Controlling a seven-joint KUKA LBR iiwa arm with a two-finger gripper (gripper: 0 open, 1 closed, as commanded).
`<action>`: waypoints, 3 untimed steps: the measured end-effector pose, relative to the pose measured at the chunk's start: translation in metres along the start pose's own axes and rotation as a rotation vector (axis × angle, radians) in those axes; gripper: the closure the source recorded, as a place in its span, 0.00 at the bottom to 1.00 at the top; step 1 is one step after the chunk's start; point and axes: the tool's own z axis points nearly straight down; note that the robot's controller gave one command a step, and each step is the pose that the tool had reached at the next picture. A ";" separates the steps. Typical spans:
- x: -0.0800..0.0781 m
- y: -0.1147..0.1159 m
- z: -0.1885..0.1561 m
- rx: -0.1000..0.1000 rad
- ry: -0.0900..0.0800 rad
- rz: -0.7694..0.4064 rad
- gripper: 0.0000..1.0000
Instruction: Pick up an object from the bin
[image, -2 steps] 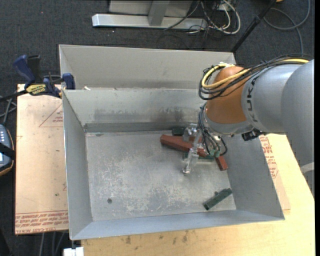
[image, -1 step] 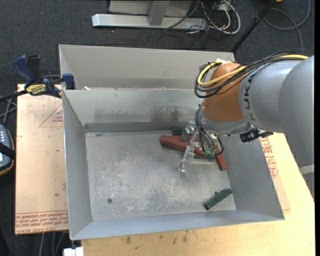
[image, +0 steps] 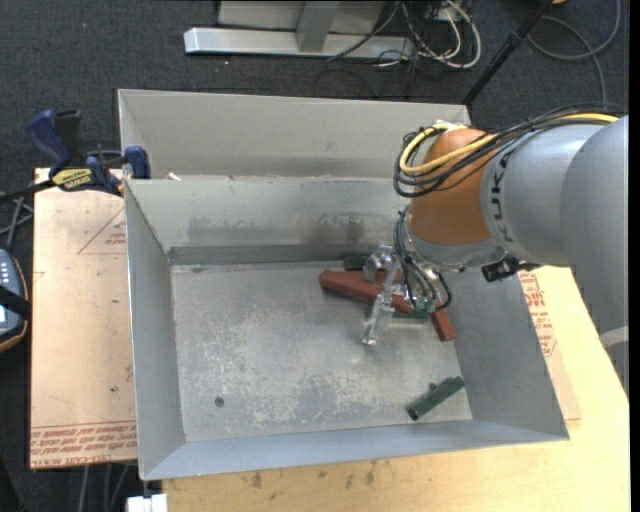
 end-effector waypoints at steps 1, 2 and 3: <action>0.004 0.023 0.004 -0.003 -0.014 0.125 1.00; 0.004 0.023 0.004 -0.003 -0.014 0.125 1.00; 0.006 0.023 0.001 -0.001 -0.007 0.125 1.00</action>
Offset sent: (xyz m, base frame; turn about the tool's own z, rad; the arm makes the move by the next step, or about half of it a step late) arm 0.0000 0.0000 0.0000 0.0000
